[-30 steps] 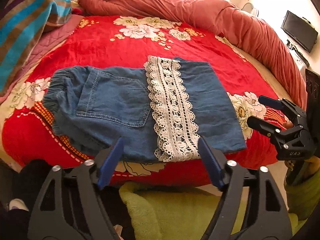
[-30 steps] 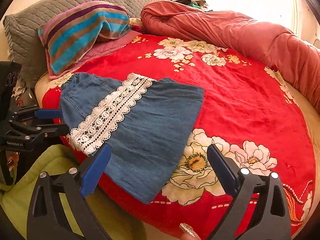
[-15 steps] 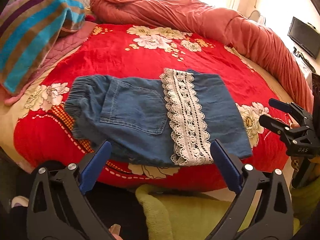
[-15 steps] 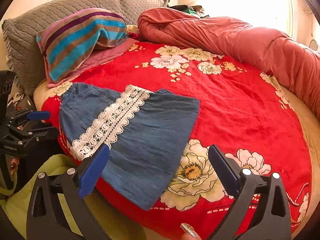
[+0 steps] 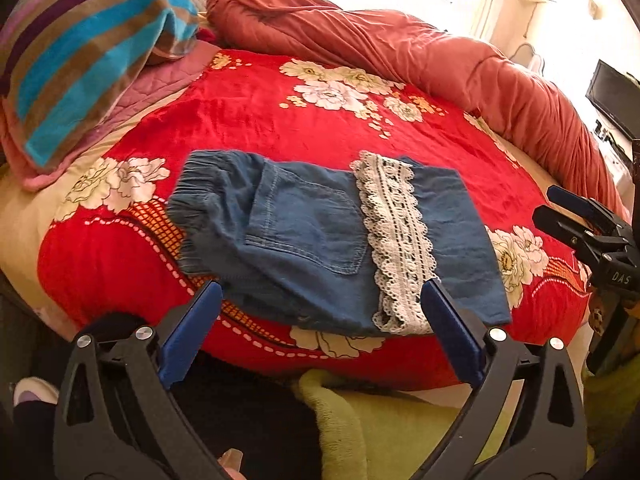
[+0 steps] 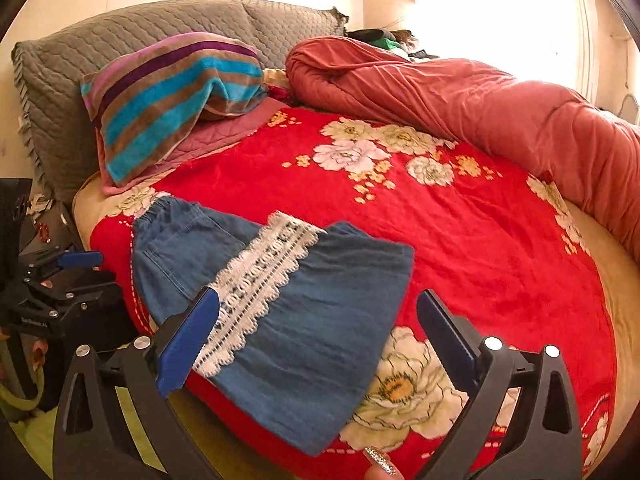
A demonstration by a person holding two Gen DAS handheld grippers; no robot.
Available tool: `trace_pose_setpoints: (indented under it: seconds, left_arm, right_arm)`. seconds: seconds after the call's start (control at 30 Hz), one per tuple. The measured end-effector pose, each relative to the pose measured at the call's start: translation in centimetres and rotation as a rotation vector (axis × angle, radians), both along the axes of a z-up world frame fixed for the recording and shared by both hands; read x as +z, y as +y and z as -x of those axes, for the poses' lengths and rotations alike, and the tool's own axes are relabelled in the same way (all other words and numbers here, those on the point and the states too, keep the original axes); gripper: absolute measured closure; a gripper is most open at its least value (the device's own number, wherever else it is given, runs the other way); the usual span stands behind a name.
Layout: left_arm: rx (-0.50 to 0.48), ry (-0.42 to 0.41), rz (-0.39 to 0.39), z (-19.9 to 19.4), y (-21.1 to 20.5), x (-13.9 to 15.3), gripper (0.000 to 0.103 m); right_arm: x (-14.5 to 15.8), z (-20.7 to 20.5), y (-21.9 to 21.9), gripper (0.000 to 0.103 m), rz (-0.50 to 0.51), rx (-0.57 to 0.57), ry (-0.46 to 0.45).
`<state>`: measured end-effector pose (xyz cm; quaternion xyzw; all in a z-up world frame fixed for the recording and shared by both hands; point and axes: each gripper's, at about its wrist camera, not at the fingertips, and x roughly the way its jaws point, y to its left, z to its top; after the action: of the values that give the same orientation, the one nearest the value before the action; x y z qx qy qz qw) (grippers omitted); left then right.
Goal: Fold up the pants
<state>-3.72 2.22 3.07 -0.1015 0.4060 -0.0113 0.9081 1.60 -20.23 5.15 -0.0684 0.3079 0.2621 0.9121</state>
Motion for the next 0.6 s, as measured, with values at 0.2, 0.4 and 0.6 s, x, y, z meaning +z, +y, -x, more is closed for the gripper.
trace_pose_setpoints:
  seconds: [0.2,0.4,0.6]
  left_arm:
    - [0.038,-0.002,0.023,0.2,1.6,-0.2,0.010]
    - [0.094,-0.013,0.095,0.4,4.5,-0.6,0.010]
    - [0.154,0.000,0.192,0.4,7.5,-1.9,0.010]
  right_arm:
    - [0.9,-0.5,2.6,0.005,0.020,0.053,-0.022]
    - [1.1,-1.9,5.6,0.005,0.011,0.118,0.009]
    - [0.9,-3.4,8.9,0.005,0.036,0.190,0.032]
